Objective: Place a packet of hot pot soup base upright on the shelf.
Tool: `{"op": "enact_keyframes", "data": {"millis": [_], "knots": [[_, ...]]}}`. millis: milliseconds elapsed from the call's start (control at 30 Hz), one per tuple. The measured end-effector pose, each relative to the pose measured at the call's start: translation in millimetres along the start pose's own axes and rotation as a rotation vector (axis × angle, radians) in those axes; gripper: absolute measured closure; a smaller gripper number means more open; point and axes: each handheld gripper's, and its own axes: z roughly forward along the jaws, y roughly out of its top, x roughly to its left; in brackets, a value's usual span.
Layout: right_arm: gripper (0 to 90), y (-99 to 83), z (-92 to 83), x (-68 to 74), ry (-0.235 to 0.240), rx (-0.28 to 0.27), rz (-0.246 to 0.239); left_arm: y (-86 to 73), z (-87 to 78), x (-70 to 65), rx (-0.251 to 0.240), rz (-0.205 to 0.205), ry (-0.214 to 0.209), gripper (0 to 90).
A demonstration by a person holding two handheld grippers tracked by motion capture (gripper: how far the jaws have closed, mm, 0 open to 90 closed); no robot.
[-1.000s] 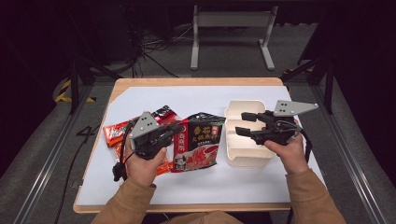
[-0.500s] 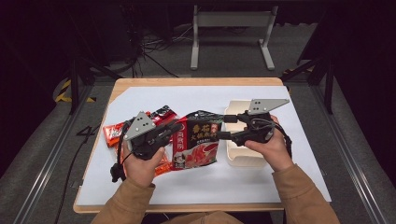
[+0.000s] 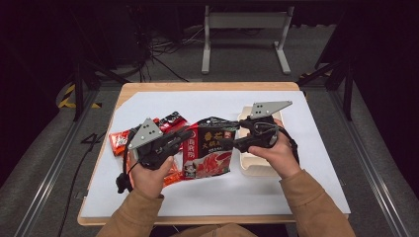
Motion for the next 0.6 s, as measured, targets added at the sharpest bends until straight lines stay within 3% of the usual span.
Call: {"op": "enact_keyframes", "data": {"millis": [233, 400, 600], "knots": [[47.8, -0.3, 6.7, -1.0, 0.065, -0.018, 0.007, -0.7, 0.1, -0.6, -0.011, -0.006, -0.025, 86.0], [52.5, 0.4, 8.4, -0.9, 0.063, -0.040, 0.003, -0.7, -0.2, -1.5, -0.014, -0.002, -0.031, 86.0], [67.7, 1.5, 8.9, -2.6, 0.059, 0.005, -0.031, -1.5, 0.4, -1.8, -0.008, 0.004, -0.039, 85.8]]}}
